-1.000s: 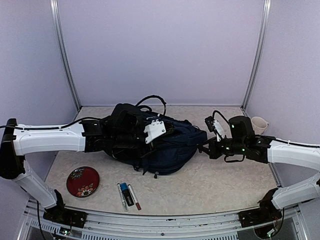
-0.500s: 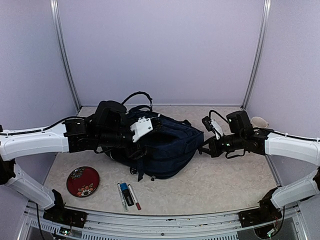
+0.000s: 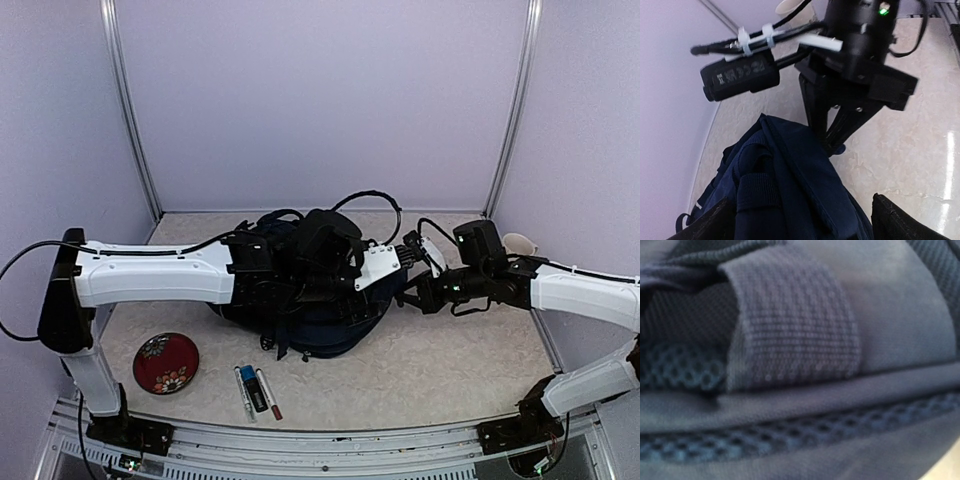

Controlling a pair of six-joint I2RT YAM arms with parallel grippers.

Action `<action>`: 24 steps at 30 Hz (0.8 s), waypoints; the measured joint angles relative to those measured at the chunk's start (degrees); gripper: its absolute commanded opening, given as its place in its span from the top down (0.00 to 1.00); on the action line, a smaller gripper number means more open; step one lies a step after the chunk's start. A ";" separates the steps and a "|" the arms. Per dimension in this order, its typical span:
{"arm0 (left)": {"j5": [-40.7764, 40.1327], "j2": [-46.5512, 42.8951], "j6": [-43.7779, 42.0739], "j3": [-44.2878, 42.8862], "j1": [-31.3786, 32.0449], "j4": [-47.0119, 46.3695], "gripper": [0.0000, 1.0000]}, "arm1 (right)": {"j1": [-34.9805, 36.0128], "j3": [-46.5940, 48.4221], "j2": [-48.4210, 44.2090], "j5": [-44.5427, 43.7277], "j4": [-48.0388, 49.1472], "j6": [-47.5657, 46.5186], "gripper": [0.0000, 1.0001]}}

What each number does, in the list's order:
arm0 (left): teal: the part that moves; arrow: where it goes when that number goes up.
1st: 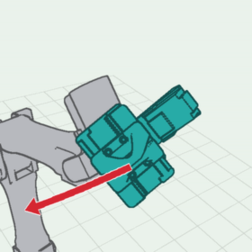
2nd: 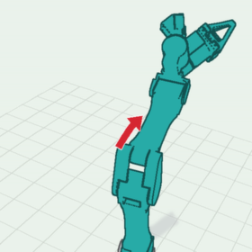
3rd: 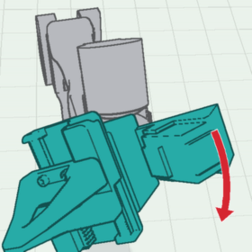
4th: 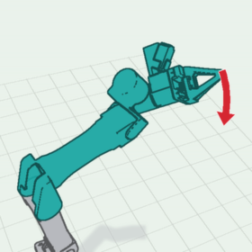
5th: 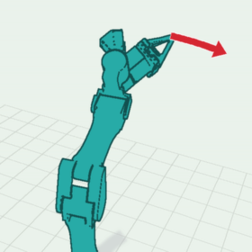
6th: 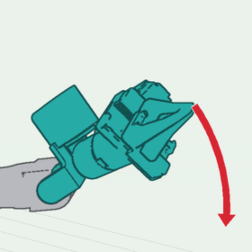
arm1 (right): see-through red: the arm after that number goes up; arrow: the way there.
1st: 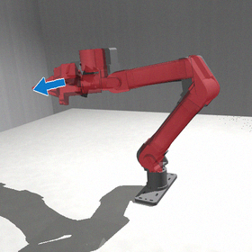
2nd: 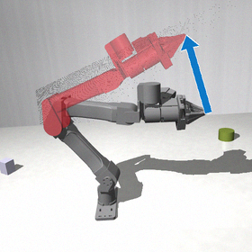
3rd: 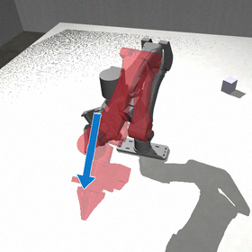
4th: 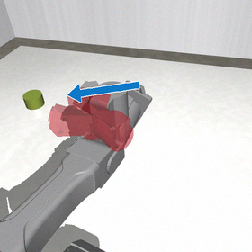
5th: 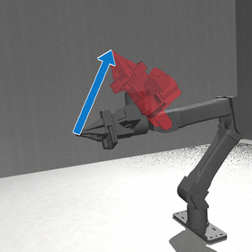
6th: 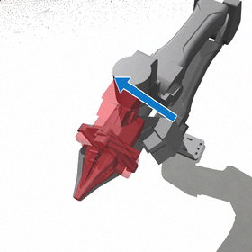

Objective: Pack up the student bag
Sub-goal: Hold the largest pocket of the student bag, then zip the student bag into the largest pocket of the bag.

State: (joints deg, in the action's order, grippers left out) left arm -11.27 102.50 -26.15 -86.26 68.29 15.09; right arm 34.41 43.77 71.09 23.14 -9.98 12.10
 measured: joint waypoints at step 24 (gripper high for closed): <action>4.52 -18.56 -2.64 19.56 -1.16 -1.14 1.00 | -0.31 2.69 -0.33 6.40 -2.38 -3.26 1.00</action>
State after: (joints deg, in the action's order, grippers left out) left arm -6.74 83.94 -28.80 -66.70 67.13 13.96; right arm 34.11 46.46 70.76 29.54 -12.36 8.84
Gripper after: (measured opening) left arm 0.100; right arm 0.009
